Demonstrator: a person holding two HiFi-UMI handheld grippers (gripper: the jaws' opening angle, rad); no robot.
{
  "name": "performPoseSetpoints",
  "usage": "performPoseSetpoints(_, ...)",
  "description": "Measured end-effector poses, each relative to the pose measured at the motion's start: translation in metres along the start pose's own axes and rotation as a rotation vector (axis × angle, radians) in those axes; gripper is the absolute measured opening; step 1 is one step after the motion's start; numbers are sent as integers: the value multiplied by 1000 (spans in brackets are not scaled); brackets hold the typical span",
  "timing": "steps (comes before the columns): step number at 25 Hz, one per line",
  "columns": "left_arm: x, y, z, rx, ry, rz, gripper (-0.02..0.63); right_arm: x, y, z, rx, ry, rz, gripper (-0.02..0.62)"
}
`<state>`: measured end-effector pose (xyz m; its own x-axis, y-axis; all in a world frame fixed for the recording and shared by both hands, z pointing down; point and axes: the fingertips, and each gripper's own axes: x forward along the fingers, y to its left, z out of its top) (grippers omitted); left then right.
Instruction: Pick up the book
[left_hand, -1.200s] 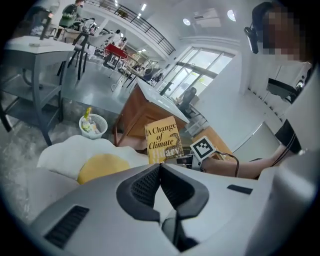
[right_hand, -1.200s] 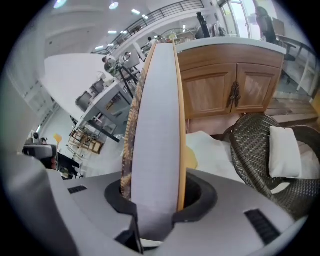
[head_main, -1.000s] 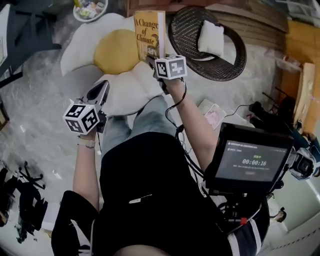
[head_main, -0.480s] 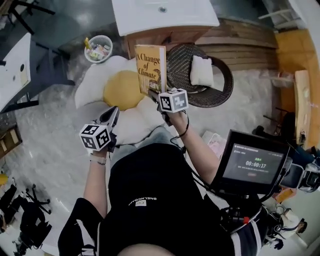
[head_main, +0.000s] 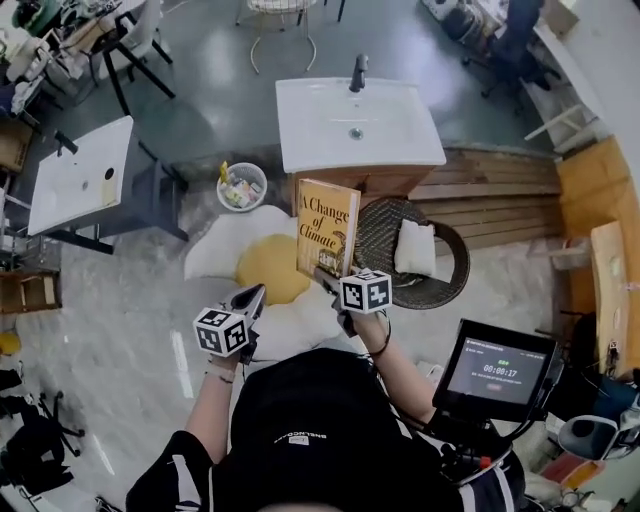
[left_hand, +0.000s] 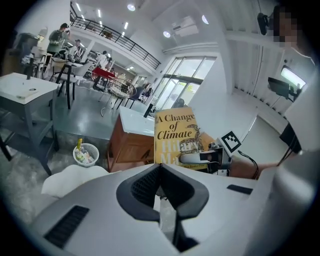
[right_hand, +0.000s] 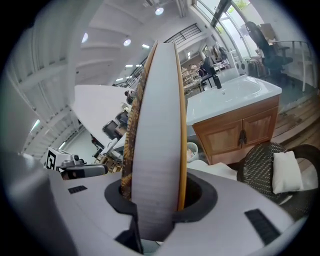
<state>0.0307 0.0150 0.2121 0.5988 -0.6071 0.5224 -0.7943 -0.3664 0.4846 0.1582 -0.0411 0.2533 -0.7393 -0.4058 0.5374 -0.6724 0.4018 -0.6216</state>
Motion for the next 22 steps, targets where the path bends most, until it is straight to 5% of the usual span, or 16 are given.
performPoseSetpoints(9,-33,-17,17,-54,-69,-2,14,-25,54,17,-19,-53,107,164)
performPoseSetpoints(22,-58,-13,96,45,-232,-16,15,-15,109,43,-93,-129,234,164)
